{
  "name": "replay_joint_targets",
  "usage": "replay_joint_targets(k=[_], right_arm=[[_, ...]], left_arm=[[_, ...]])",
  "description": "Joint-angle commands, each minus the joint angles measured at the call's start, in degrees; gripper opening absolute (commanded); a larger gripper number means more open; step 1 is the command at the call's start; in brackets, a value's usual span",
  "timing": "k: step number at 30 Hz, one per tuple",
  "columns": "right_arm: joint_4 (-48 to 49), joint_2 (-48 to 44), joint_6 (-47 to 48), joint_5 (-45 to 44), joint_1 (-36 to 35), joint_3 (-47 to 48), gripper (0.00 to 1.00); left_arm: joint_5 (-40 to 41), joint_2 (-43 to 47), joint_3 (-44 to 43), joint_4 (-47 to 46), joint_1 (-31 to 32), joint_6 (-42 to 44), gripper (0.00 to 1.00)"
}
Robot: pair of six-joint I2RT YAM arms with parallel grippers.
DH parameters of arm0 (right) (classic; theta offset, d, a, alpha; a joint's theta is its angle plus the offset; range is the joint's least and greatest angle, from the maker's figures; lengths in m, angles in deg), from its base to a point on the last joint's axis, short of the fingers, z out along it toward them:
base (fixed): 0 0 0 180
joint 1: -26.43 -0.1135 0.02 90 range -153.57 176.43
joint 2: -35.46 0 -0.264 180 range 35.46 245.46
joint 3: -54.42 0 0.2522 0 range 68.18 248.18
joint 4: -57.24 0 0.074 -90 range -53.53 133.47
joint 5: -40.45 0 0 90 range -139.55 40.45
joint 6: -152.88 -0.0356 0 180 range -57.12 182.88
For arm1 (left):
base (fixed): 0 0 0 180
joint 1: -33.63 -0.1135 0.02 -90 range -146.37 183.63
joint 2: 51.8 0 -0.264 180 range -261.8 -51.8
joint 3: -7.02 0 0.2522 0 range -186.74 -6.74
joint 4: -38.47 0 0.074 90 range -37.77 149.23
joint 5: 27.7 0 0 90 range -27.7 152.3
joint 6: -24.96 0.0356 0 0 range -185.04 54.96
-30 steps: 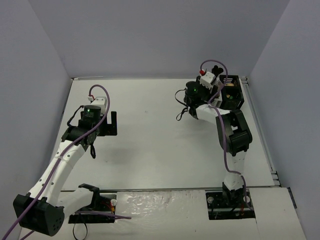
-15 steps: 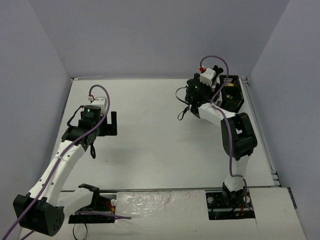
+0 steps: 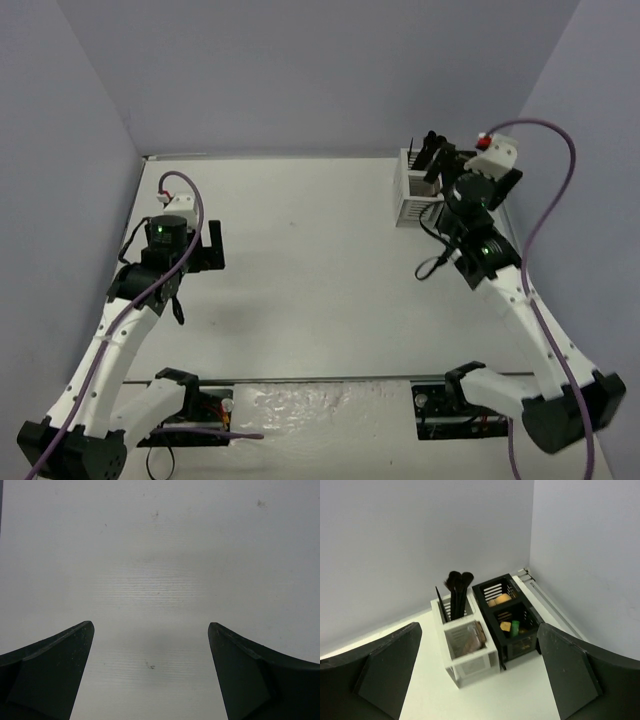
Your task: Organize the makeup
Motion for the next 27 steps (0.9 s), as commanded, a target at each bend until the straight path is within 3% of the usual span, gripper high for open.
replay_joint_targets(k=[1, 7, 14, 27], right_arm=[[-11.4, -11.2, -2.5, 5.9, 0.4, -5.5, 1.0], [-20.9, -24.1, -4.6, 7.6, -0.8, -9.0, 1.0], [-24.5, -36.1, -4.3, 4.7, -2.8, -13.4, 1.0], [-25.7, -38.4, -5.9, 1.4, -6.0, -16.1, 1.0]], left_arm=[[2.7, 3.1, -1.5, -2.5, -0.5, -0.2, 0.97], [3.8, 6.8, -1.1, -2.5, -0.6, 0.1, 0.97], [4.7, 9.1, -1.0, -2.2, -0.6, 0.2, 0.97], [7.1, 12.2, 3.4, -3.5, -0.7, 0.9, 0.97]])
